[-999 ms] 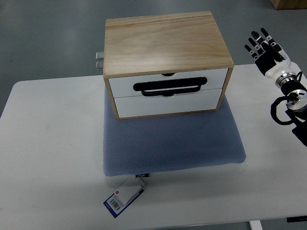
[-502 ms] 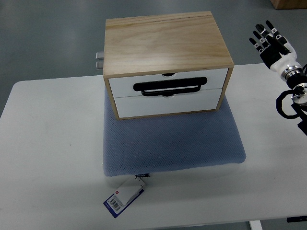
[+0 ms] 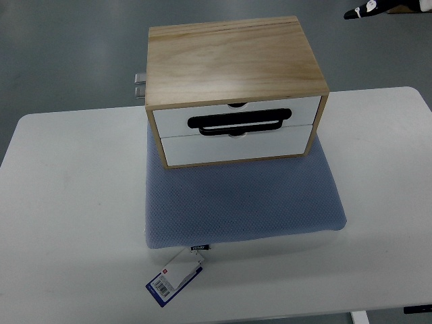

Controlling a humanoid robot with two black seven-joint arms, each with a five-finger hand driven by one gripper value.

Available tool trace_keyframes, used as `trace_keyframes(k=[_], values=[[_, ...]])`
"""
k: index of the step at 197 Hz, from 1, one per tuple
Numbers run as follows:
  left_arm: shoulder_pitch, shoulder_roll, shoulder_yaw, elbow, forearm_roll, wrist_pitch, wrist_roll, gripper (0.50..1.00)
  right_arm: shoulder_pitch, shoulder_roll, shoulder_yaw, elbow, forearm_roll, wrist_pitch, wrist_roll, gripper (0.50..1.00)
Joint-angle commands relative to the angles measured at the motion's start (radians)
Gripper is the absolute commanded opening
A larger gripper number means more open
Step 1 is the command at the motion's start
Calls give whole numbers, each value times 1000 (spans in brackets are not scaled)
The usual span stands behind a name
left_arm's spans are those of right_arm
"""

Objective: Open wood drawer with right hand
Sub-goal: 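Reach the right hand down to the upper drawer's black handle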

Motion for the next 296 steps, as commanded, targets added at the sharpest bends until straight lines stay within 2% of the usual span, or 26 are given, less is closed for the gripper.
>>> trace_keyframes(k=[1, 16, 17, 19, 38, 48, 49, 64, 94, 118, 184, 237, 296], values=[[-5, 0, 0, -1, 1, -1, 0, 1000, 161, -47, -157, 144, -161, 65, -40, 944], [-5, 0, 1, -1, 1, -1, 0, 1000, 190, -52, -184, 175, -172, 85, -56, 944], [-6, 0, 1, -1, 1, -1, 0, 1000, 263, -62, -245, 245, -179, 136, -95, 944], [-6, 0, 1, -1, 1, -1, 0, 1000, 279, -64, -259, 259, -179, 146, -105, 944], [-9, 0, 1, -1, 1, -1, 0, 1000, 400, -64, -341, 362, -167, 146, -163, 944], [-9, 0, 1, -1, 1, -1, 0, 1000, 400, -64, -341, 362, -167, 146, -163, 944], [-9, 0, 1, -1, 1, -1, 0, 1000, 447, -61, -364, 409, -150, 146, -197, 944], [-9, 0, 0, -1, 1, -3, 0, 1000, 495, -59, -372, 481, -104, 146, -237, 944], [-11, 0, 1, 1, 2, -1, 0, 1000, 557, -50, -402, 635, 15, 146, -315, 942], [-19, 0, 1, 5, 1, -1, 0, 1000, 566, -21, -422, 712, 66, 146, -330, 940], [-20, 0, 1, 7, 2, -1, 3, 1000, 518, 22, -461, 845, 111, 146, -333, 934], [-20, 0, 0, 10, -1, -1, 3, 1000, 497, 73, -467, 856, 123, 146, -361, 934], [-20, 0, 0, 12, -1, -1, 3, 1000, 471, 97, -491, 854, 184, 128, -467, 934]])
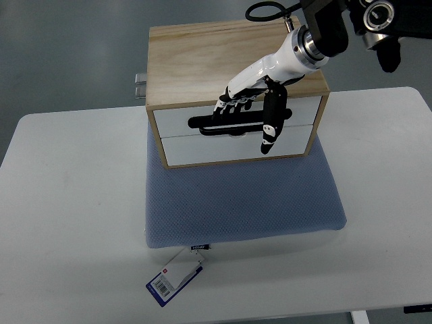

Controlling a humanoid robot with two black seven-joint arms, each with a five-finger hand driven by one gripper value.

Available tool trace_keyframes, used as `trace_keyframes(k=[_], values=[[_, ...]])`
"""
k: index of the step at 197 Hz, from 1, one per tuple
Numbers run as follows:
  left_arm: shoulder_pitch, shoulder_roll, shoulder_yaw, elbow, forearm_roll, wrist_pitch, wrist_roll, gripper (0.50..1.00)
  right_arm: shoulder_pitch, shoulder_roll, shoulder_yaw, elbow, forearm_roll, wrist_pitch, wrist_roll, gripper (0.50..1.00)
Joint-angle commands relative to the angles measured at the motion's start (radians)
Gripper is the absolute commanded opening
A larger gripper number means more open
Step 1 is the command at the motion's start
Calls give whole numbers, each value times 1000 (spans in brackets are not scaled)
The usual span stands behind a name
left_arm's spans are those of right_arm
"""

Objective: Open wood drawer with right hand
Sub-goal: 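Reach the right hand down to the upper drawer's black handle, then hook the right hand fingers around the upper drawer handle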

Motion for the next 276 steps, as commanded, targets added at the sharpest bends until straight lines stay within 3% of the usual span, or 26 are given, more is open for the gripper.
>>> trace_keyframes(k=[1, 74, 140, 276], values=[[0, 0, 0, 1, 0, 0, 0, 1000, -5, 1, -17, -1, 37, -18, -42, 934], [0, 0, 2, 1, 0, 0, 0, 1000, -36, 6, -32, -1, 198, -154, -177, 938], [0, 0, 0, 1, 0, 1, 0, 1000, -48, 49, -35, -3, 203, -234, -206, 938], [2, 0, -3, 3, -1, 0, 0, 1000, -81, 89, -84, -38, 140, -255, -226, 940]])
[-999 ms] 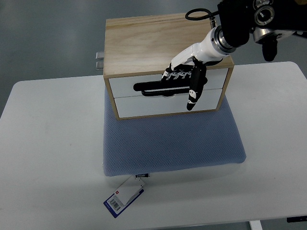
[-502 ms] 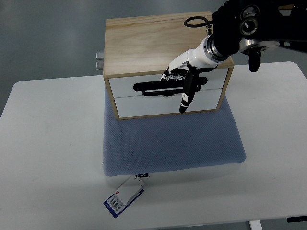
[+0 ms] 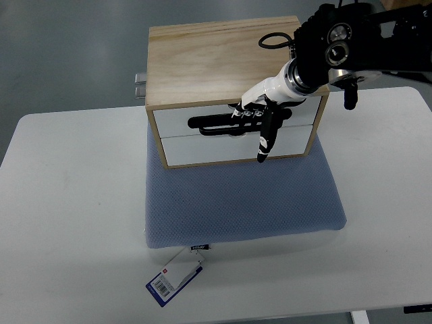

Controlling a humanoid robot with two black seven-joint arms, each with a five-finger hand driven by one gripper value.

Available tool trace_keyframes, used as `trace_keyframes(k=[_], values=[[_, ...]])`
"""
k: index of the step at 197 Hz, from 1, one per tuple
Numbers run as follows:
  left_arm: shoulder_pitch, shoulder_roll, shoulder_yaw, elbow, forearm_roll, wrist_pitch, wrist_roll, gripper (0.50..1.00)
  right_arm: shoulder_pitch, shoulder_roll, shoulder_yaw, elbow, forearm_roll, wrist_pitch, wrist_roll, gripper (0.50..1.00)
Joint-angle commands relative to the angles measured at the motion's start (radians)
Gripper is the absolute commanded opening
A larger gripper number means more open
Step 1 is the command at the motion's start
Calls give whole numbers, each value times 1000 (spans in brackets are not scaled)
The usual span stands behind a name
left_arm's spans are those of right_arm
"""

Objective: Open wood drawer with right hand
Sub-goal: 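Hook the right hand fingers around the upper drawer handle, then pull the upper drawer toward the robot with the right hand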

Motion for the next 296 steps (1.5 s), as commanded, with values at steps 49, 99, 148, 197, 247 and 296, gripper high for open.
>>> trace_keyframes(k=[49, 99, 148, 197, 247, 296], values=[[0, 0, 1, 12, 0, -1, 0, 1000, -6, -2, -13, -2, -8, 32, -18, 940], [0, 0, 1, 12, 0, -1, 0, 1000, -5, -2, -13, 0, 3, 97, -18, 940], [0, 0, 1, 14, 0, -1, 0, 1000, 8, -24, -11, 23, 34, 172, -17, 940], [0, 0, 1, 15, 0, -1, 0, 1000, 29, -57, -11, 83, 61, 233, -17, 940], [0, 0, 1, 14, 0, -1, 0, 1000, 43, -65, -11, 110, 86, 256, -17, 940], [0, 0, -2, 15, 0, 0, 0, 1000, 61, -91, -8, 145, 87, 256, -17, 940]])
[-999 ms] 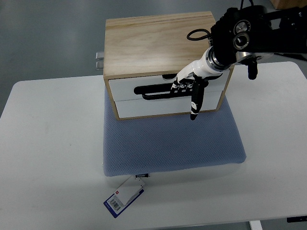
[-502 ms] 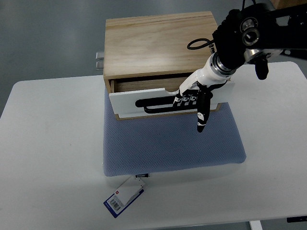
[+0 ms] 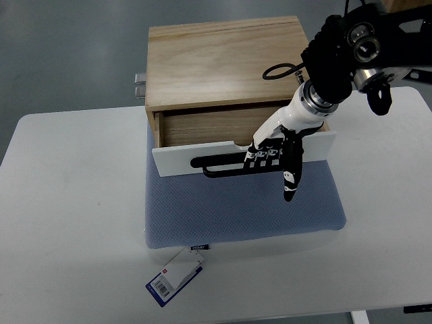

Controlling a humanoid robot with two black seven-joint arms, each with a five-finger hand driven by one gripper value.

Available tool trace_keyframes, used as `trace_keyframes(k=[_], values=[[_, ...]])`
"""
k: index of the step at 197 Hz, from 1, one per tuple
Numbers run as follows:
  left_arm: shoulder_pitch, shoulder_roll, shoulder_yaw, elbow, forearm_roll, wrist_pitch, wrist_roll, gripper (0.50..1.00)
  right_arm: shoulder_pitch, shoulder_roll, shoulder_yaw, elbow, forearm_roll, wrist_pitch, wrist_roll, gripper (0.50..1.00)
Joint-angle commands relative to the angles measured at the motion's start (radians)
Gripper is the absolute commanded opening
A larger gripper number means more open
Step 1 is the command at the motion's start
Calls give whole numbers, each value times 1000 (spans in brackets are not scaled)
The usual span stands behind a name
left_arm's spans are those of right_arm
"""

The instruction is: Open wood drawer with right hand

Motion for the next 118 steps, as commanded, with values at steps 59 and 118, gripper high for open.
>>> trace_keyframes(k=[59, 118], values=[[0, 0, 3, -1, 0, 1, 0, 1000, 49, -17, 3, 23, 0, 0, 1, 940], [0, 0, 3, -3, 0, -1, 0, 1000, 151, -72, 15, 30, -1, 0, 1, 940]])
